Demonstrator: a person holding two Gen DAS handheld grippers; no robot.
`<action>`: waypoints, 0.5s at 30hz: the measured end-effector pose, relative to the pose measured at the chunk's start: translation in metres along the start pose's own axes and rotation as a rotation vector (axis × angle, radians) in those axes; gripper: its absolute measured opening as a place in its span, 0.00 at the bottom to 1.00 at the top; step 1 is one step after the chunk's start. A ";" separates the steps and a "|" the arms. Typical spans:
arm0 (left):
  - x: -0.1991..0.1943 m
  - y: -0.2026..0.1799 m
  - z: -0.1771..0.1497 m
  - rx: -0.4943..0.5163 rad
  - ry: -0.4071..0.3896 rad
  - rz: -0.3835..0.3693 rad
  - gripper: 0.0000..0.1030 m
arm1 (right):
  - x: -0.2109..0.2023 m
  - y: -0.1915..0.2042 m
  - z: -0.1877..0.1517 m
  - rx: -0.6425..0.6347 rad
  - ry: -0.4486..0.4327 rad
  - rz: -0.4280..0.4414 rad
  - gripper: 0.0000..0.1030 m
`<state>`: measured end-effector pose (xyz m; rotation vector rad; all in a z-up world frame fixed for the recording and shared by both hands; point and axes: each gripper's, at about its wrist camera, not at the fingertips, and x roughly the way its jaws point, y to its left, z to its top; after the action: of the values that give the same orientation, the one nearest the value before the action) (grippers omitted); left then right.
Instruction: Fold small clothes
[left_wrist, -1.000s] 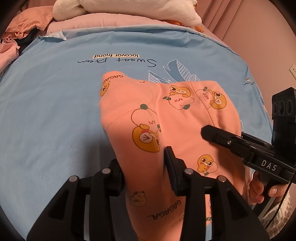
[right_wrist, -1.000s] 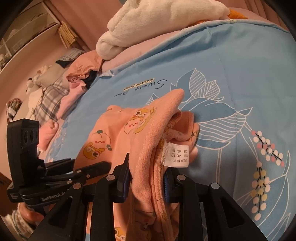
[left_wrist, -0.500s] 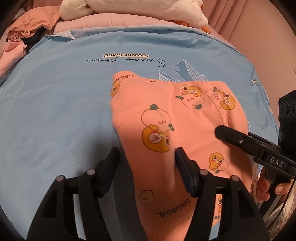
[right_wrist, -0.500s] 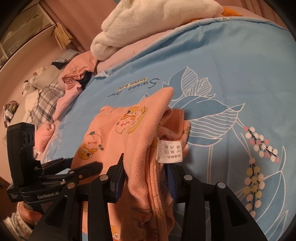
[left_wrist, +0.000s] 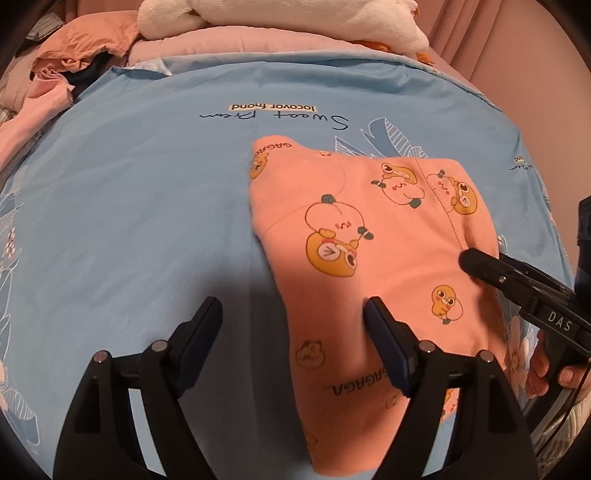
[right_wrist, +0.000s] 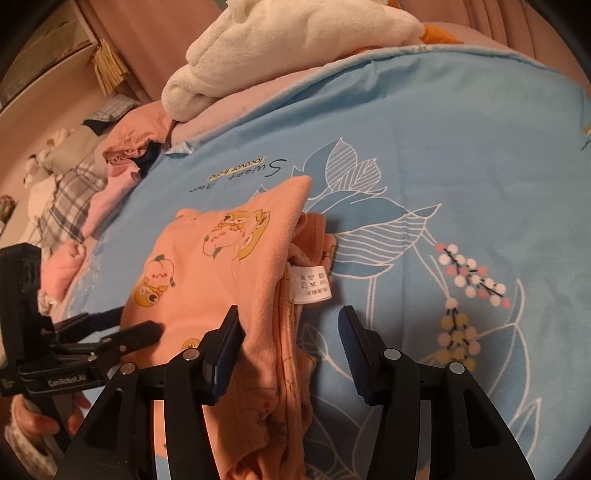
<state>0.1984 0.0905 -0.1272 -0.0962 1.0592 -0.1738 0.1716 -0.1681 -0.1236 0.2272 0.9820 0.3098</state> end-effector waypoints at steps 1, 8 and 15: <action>-0.002 -0.001 -0.001 -0.001 0.000 0.008 0.78 | -0.002 0.002 0.000 -0.006 0.000 -0.013 0.50; -0.028 -0.007 -0.011 0.006 -0.033 0.069 0.81 | -0.027 0.009 -0.011 -0.023 -0.010 -0.091 0.60; -0.067 -0.018 -0.027 -0.002 -0.076 0.101 0.98 | -0.064 0.024 -0.026 -0.046 -0.041 -0.109 0.73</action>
<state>0.1410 0.0856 -0.0798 -0.0510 0.9861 -0.0772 0.1132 -0.1668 -0.0798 0.1368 0.9419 0.2271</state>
